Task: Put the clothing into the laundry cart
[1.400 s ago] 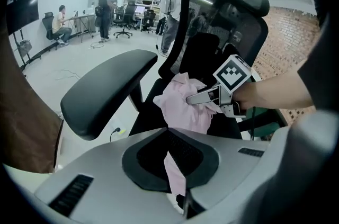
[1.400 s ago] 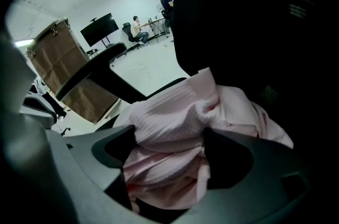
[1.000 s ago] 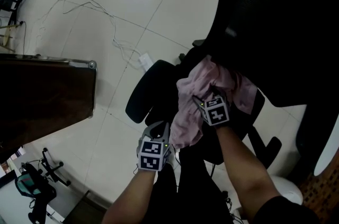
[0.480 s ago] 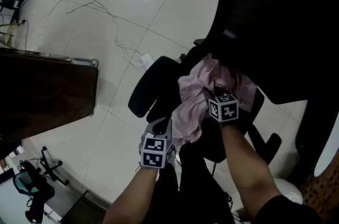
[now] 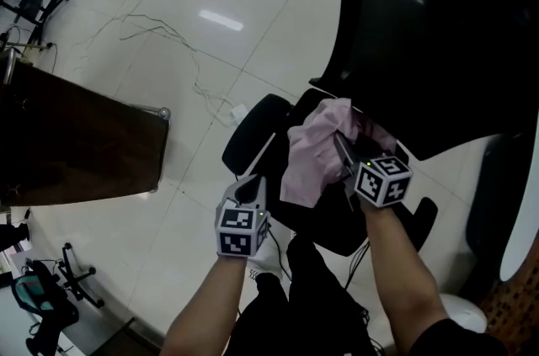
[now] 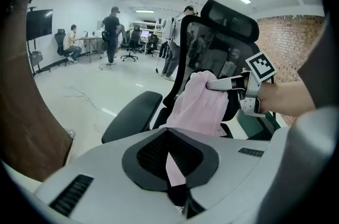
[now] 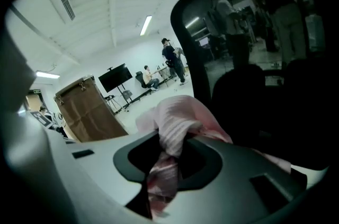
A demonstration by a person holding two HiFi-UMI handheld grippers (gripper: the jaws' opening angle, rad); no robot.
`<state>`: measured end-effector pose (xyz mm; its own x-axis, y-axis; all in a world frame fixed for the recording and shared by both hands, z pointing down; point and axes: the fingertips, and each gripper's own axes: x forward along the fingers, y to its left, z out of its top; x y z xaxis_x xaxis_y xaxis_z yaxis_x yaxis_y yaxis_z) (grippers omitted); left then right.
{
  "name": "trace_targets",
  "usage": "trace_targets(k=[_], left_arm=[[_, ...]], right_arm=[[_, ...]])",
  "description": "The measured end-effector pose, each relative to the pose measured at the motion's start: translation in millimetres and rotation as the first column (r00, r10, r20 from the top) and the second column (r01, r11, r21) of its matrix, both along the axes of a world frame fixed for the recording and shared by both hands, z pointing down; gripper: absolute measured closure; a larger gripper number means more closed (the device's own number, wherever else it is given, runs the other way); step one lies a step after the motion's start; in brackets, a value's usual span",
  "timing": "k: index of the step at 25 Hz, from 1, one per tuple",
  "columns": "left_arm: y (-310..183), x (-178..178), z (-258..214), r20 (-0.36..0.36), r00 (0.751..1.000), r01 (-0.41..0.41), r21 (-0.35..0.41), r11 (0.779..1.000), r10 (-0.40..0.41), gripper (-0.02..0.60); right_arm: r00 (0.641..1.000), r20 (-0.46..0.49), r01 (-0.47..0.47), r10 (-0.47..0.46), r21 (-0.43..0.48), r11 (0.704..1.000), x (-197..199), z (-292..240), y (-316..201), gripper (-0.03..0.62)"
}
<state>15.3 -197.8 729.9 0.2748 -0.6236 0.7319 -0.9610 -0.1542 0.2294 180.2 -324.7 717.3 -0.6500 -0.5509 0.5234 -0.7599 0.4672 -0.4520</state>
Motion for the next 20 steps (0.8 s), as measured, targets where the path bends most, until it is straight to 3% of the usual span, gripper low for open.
trace_targets(k=[8, 20], left_arm=[[17, -45, -105, 0.05, 0.999, 0.009, 0.17, 0.985, -0.018, 0.581], [135, -136, -229, 0.1, 0.987, 0.09, 0.311, 0.946, -0.127, 0.581]], right_arm=[[0.996, 0.091, 0.011, -0.027, 0.165, 0.986, -31, -147, 24, 0.497], [0.986, 0.158, 0.001, -0.05, 0.297, 0.955, -70, -301, 102, 0.5]])
